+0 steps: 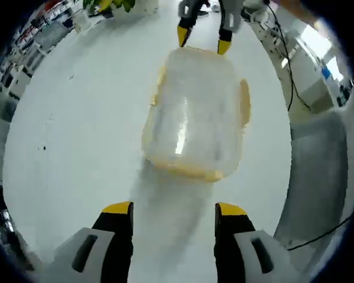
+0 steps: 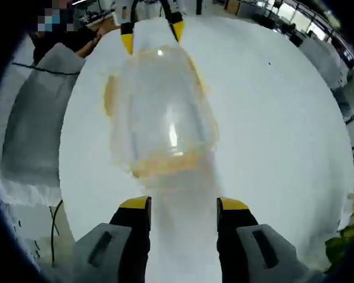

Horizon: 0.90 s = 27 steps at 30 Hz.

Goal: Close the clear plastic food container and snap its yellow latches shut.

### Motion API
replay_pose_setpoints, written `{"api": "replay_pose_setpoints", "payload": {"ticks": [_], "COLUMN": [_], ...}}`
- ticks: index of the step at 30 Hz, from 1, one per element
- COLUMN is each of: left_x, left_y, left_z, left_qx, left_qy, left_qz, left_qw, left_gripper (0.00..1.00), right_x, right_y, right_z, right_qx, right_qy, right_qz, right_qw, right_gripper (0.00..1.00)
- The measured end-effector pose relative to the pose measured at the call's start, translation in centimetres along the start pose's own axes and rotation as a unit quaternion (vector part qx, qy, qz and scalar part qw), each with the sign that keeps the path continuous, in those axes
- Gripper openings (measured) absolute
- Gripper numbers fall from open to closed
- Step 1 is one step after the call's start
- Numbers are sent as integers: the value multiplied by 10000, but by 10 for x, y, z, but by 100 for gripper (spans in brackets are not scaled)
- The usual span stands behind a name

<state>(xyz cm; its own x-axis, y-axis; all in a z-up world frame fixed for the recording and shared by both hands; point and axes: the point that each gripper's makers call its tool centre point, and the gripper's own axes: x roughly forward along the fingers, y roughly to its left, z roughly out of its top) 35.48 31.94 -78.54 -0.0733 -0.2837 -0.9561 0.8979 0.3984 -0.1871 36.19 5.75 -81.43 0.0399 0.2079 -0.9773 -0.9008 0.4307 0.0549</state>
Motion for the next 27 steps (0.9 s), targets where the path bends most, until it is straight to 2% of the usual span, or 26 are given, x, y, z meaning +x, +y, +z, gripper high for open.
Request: {"api": "replay_pose_setpoints", "payload": {"ticks": [1, 2, 3, 4, 6, 7, 8, 9, 11, 12, 13, 14, 15, 16, 17, 18, 19, 20, 22, 23, 24, 27], "left_x": [-2, -4, -5, -7, -10, -13, -18, -20, -30, -37, -40, -42, -40, -36, -28, -26, -17, -13, -3, 1, 2, 4], "left_y": [-7, -11, -13, -15, -14, -14, -13, -12, -2, 2, 2, 0, -5, -8, -9, -8, -9, -12, -13, -14, -15, -14], "left_z": [-4, -6, -7, -3, 8, 17, 26, 32, 52, 66, 73, 78, 79, 78, 74, 73, 68, 65, 60, 58, 57, 53], "left_qx": [-529, -1174, -1335, -1734, -2134, -2378, -2728, -3024, -3933, -4347, -4481, -4611, -4752, -4888, -4915, -4867, -4783, -4731, -4639, -4594, -4591, -4578], "left_qy": [28, -12, -35, -224, -662, -966, -1282, -1431, -2058, -2451, -2686, -2777, -2718, -2634, -2498, -2464, -2289, -2185, -2034, -2004, -1974, -1932], "left_qz": [-271, -492, -574, -730, -812, -915, -1033, -1100, -1225, -1325, -1435, -1553, -1678, -1668, -1569, -1526, -1323, -1256, -1021, -956, -951, -888], "left_qw": [9982, 9919, 9894, 9819, 9713, 9622, 9479, 9359, 8877, 8564, 8405, 8284, 8199, 8148, 8194, 8241, 8374, 8442, 8561, 8601, 8609, 8633], "left_gripper": [54, 55, 56, 56, 56, 56, 56, 57, 58, 58, 59, 59, 58, 57, 56, 54, 53, 52, 49, 47, 45, 39], "right_x": [-1, -2, -6, -8, -16, -20, -24, -30, -37, -41, -46, -49, -51, -52, -52, -48, -46, -42, -34, -32, -29, -22], "right_y": [-2, -3, -6, -7, -6, -4, -2, -3, -3, -3, -1, 2, 6, 12, 15, 18, 20, 23, 29, 31, 35, 40], "right_z": [-4, -4, -6, -4, 4, 11, 16, 24, 34, 38, 46, 51, 57, 64, 66, 68, 70, 72, 70, 71, 70, 71], "right_qx": [255, 469, 939, 1261, 2077, 2461, 2725, 3047, 3354, 3514, 3765, 3900, 3994, 4126, 4163, 4116, 4133, 4111, 3971, 3924, 3879, 3905], "right_qy": [34, -38, -77, -204, -560, -799, -947, -1196, -1501, -1630, -1810, -1893, -1968, -2040, -2026, -1984, -1955, -1859, -1644, -1598, -1535, -1446], "right_qz": [59, 69, 73, 104, 321, 515, 631, 729, 812, 860, 990, 1117, 1249, 1422, 1487, 1488, 1504, 1483, 1412, 1395, 1391, 1452], "right_qw": [9997, 9989, 9955, 9918, 9761, 9646, 9554, 9421, 9265, 9179, 9031, 8942, 8867, 8763, 8738, 8770, 8766, 8800, 8918, 8950, 8981, 8975], "right_gripper": [45, 46, 46, 46, 45, 45, 46, 47, 50, 50, 50, 49, 48, 46, 45, 45, 46, 46, 44, 41, 39, 36]}}
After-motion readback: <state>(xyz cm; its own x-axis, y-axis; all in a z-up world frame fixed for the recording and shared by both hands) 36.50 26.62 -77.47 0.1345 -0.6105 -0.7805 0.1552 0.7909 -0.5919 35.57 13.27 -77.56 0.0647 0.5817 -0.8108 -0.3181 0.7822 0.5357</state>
